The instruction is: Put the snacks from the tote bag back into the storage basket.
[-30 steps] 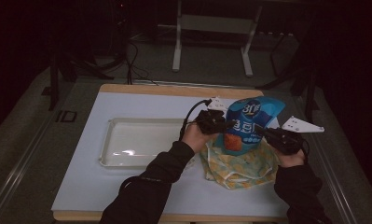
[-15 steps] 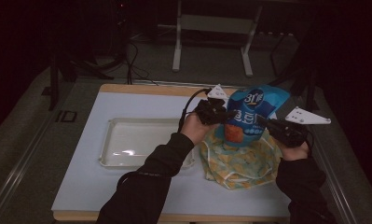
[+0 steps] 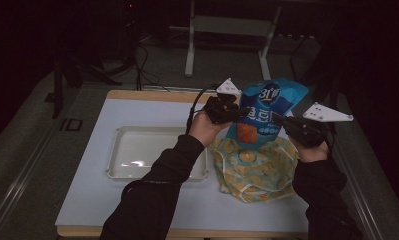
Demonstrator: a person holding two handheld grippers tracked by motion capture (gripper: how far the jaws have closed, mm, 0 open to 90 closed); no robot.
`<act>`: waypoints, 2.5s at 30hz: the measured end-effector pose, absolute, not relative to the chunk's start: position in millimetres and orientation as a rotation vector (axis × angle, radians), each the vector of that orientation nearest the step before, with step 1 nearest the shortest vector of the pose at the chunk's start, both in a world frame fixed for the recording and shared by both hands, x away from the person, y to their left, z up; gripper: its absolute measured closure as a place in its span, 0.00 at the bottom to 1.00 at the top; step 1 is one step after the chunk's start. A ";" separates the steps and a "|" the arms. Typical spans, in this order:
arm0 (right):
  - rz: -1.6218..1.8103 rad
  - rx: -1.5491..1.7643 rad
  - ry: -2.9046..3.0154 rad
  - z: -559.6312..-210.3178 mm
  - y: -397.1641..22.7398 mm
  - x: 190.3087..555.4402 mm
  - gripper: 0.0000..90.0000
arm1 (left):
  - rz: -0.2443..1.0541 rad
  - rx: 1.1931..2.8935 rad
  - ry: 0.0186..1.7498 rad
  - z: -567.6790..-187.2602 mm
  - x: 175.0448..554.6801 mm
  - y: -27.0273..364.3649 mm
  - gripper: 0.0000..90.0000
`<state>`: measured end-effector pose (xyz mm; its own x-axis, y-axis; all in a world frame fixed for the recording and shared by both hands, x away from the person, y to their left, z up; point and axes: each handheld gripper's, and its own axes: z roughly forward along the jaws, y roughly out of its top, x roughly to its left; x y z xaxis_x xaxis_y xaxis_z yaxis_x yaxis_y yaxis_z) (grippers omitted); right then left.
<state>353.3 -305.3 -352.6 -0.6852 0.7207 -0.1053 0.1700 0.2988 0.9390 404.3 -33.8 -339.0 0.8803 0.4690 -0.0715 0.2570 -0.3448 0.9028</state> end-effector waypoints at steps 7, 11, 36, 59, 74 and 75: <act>1.389 0.766 2.054 -348.5 -291.5 358.9 0.99 | 0.261 1.942 0.557 -333.8 404.1 -20.2 0.98; 1.388 0.746 2.059 -346.3 -282.7 360.3 0.99 | 0.268 1.935 0.567 -332.0 402.6 -11.7 0.98; 1.413 0.659 2.101 -341.0 -229.6 368.2 0.99 | 0.301 1.915 0.639 -327.8 393.4 41.6 0.98; 1.438 0.581 2.149 -337.3 -177.3 365.0 0.99 | 0.338 1.897 0.708 -324.7 371.6 97.3 0.98; 1.476 0.529 2.168 -333.8 -146.1 360.0 0.99 | 0.364 1.890 0.739 -317.6 355.3 129.3 0.98; 1.475 0.520 2.170 -333.9 -144.1 359.8 0.99 | 0.368 1.890 0.741 -317.8 353.9 131.5 0.98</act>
<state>359.8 -144.1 -333.9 -0.8216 0.5467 -0.1617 0.0509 0.3528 0.9343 353.9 131.5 -317.8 0.7631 0.6419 -0.0756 0.3270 -0.2826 0.9018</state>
